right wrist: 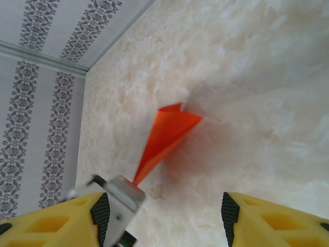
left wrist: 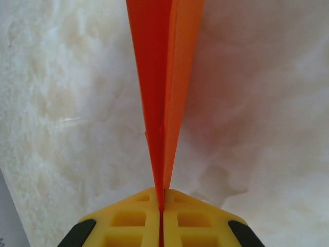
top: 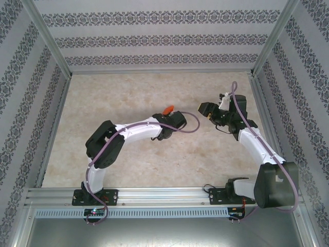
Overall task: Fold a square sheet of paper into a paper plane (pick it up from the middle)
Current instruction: Turn over the paper at the center of the table.
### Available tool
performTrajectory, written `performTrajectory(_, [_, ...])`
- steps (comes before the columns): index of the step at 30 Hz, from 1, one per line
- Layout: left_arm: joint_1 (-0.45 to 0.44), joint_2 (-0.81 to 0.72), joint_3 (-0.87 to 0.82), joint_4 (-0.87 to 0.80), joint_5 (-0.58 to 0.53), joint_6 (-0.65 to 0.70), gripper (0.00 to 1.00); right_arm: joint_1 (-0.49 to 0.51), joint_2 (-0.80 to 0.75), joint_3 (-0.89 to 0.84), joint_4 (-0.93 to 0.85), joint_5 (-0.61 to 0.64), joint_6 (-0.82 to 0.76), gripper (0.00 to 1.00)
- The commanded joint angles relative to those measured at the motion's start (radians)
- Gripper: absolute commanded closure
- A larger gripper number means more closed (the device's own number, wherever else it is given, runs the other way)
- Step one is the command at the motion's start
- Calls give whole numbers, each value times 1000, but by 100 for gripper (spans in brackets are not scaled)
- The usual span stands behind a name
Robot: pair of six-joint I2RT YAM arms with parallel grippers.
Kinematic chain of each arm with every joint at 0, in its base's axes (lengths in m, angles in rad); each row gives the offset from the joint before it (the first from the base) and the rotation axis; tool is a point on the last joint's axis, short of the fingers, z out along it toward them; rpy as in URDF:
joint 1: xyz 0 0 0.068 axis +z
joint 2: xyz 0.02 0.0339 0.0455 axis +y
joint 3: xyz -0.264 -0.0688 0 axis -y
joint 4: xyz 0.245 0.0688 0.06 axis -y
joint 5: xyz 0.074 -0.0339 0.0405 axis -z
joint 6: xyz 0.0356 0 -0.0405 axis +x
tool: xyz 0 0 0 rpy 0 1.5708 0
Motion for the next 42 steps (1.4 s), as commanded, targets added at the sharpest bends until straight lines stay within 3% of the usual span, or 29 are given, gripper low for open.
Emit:
performTrajectory(1, [-41, 23, -16, 53, -38, 76, 90, -18, 19, 32, -19, -64, -37, 38])
performTrajectory(11, [-120, 86, -55, 137, 49, 131, 80, -35, 77, 51, -8, -115, -39, 38])
performTrajectory(20, [-115, 48, -79, 155, 245, 77, 57, -30, 107, 44, 8, -132, -23, 40])
performTrajectory(31, [-60, -159, -117, 158, 597, -6, 45, 76, 174, 56, 42, -122, 1, 49])
performTrajectory(35, [-31, -229, -127, 134, 674, -37, 41, 125, 197, 79, 40, -97, -1, 52])
performTrajectory(42, [112, -421, -256, 152, 820, -180, 42, 217, 232, 108, 60, -86, 26, 66])
